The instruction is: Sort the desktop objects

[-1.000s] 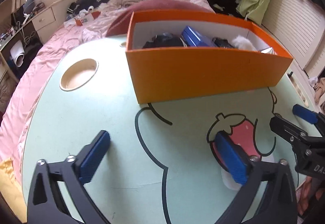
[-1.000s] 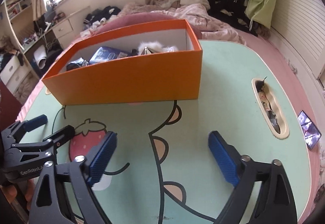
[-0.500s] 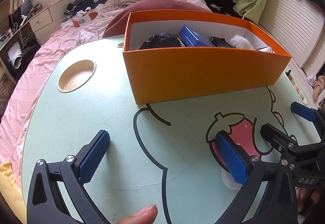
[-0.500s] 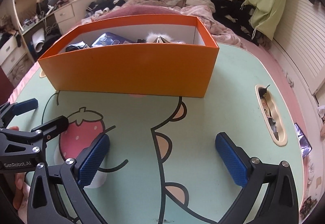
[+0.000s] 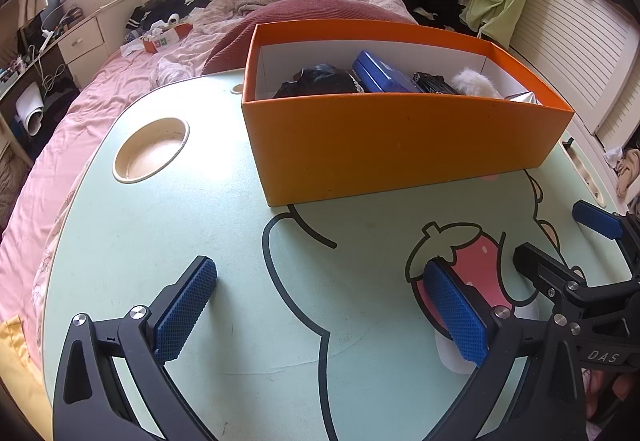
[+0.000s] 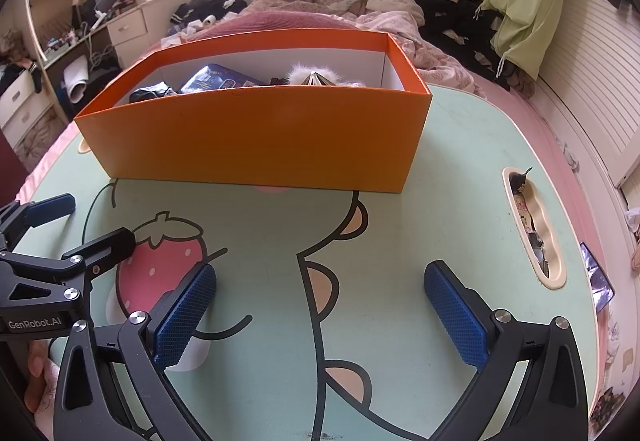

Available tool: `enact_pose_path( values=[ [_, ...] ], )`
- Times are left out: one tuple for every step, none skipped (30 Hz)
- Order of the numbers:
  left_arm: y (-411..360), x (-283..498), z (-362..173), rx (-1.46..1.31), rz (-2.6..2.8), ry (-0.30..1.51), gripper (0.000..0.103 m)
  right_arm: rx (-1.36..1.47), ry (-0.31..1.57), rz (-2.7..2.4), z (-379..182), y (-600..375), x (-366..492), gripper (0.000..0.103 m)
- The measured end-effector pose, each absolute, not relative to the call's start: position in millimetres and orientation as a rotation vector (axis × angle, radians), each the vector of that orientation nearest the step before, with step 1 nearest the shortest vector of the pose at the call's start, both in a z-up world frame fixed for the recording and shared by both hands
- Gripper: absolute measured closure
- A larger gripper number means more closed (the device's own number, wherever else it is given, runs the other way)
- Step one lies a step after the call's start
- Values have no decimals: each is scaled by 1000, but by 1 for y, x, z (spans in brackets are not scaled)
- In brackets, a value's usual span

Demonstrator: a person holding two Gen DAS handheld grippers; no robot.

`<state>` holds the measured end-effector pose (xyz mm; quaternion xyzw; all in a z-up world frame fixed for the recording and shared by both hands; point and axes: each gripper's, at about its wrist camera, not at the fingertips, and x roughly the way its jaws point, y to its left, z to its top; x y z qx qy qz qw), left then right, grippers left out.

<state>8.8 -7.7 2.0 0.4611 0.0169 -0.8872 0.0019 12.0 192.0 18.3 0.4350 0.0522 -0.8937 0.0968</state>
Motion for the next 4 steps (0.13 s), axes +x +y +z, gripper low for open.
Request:
enact_pose_path(
  values=[
    [-8, 9, 2, 1447, -2784, 53, 0, 1288, 155, -2647, 18, 192, 12, 0],
    [-8, 9, 2, 1447, -2784, 54, 0, 1288, 155, -2647, 18, 192, 12, 0],
    [-8, 9, 2, 1447, -2784, 54, 0, 1288, 155, -2647, 18, 192, 12, 0],
    [-8, 9, 2, 1447, -2784, 53, 0, 1288, 154, -2647, 18, 192, 12, 0]
  ],
)
